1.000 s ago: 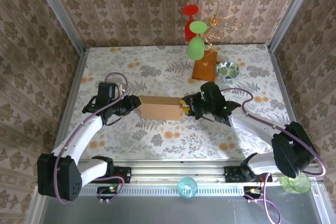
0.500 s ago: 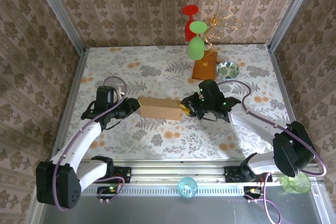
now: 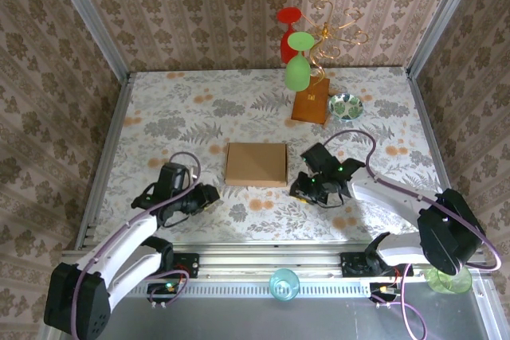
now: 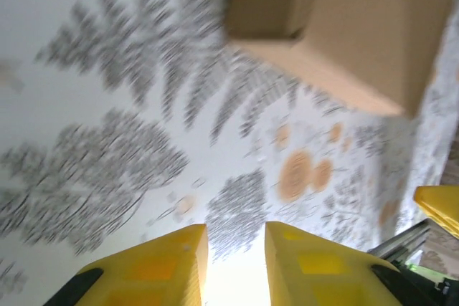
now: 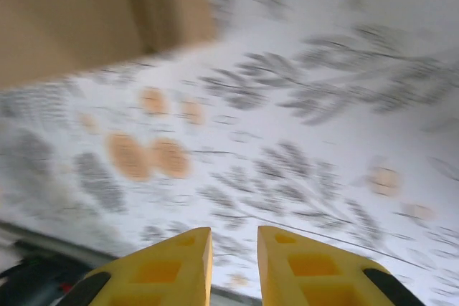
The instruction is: Fold the paper box
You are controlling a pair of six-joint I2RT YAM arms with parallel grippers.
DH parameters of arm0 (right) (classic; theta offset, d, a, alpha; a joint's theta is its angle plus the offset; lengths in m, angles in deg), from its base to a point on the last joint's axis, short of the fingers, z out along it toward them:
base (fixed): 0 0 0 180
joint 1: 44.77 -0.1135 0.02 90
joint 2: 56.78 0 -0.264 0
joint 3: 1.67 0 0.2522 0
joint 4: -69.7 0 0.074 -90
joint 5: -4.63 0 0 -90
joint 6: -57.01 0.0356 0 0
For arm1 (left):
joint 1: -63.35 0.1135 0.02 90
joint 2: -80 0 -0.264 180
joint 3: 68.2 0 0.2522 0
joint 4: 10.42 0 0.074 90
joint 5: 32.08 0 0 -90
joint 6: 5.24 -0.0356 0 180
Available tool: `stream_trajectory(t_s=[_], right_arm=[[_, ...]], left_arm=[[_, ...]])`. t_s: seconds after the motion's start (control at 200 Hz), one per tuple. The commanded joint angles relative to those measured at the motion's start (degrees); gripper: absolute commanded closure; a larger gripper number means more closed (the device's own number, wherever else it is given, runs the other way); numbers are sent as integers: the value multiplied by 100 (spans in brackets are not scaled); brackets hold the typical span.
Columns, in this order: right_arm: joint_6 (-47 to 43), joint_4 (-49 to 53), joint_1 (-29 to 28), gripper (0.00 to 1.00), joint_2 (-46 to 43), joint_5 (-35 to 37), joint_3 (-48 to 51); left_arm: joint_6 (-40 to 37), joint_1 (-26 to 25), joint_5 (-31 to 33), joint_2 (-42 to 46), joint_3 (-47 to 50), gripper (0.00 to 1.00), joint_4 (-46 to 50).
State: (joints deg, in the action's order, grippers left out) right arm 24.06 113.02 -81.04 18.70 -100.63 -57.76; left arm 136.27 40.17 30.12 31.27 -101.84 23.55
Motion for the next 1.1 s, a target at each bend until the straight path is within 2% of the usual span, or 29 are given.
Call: stream_trajectory(t_s=[0.0,0.155,0.21,0.265,0.285,0.305,0.315,0.325,0.335,0.47,0.53,0.59,0.615,0.67,0.715,0.75,0.815,0.9,0.965,1.095], right_arm=[[-253,342,-3,76,-86,428,-111],[-351,685,12,73,-421,1071,-424],[-450,865,47,64,-646,1460,-572],[-543,1082,127,48,-883,1919,-721],[-578,1169,152,43,-1000,2121,-769],[-628,1223,189,21,-1114,2303,-823],[-655,1244,203,8,-1169,2395,-841],[-686,1256,218,2,-1238,2491,-857],[-709,1276,233,0,-1304,2590,-870],[-1290,1282,408,0,-2218,3790,-944],[-1538,1221,419,0,-2561,4669,-876],[-1699,1121,428,0,-2783,5788,-650],[-2041,790,443,0,-2876,6180,-506],[-2991,-114,546,0,-3147,6485,49],[-3412,-776,705,0,-3369,6519,484],[-3677,-1310,876,0,-3551,6443,848],[-4034,-2344,1155,0,-3753,6317,1598],[-4443,-3741,1547,0,-3726,6010,2475],[-4696,-4188,1902,0,-3410,5461,2651],[-4809,-4921,2601,0,-2227,4345,2751]], left_arm=[[291,-40,212,115,-81,69,217],[27,136,428,-16,-710,64,537],[-108,328,479,-79,-1003,59,635],[-264,593,530,-96,-1299,54,707],[-334,699,562,-93,-1410,42,720],[-384,806,604,-81,-1509,28,737],[-428,859,636,-72,-1567,16,745],[-456,912,670,-61,-1623,4,752],[-486,962,705,-50,-1677,1,760],[-900,1450,1697,80,-2437,0,1192],[-1233,1500,2321,118,-2671,0,1424],[-1390,1502,3250,108,-2866,0,1748],[-1338,1499,3755,95,-2911,0,1947],[-1051,1473,4897,32,-2977,0,2393],[-1034,1475,5547,-18,-2930,0,2533],[-1364,1475,5848,-20,-2797,0,2385],[-2296,1511,5993,-18,-2426,0,1729],[-3705,1562,5796,30,-1679,0,418],[-4498,1571,5583,-4,-1044,0,-715],[-4904,1749,4808,-561,-354,0,-2302]])
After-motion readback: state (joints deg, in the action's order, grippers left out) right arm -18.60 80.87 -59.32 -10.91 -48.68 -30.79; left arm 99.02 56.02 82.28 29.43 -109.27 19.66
